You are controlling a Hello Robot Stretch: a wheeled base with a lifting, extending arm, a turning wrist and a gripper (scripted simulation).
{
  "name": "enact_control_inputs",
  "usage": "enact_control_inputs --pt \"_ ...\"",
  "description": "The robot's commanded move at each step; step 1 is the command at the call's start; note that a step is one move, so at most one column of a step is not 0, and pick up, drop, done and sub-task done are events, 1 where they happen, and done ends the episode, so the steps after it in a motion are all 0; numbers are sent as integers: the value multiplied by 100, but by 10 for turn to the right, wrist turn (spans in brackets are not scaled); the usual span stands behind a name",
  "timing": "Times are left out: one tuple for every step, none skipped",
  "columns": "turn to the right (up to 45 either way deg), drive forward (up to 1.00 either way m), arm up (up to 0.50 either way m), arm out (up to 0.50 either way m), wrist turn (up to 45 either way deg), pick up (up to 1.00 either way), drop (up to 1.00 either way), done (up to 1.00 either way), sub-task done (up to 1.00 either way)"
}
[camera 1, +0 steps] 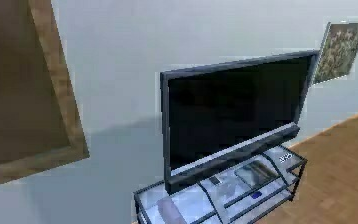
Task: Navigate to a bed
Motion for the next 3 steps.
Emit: enact_control_inputs --pt "390 0 0 0 0 0 0 0 0" --pt "0 10 0 0 0 0 0 0 0" --pt "180 0 0 0 0 0 0 0 0"
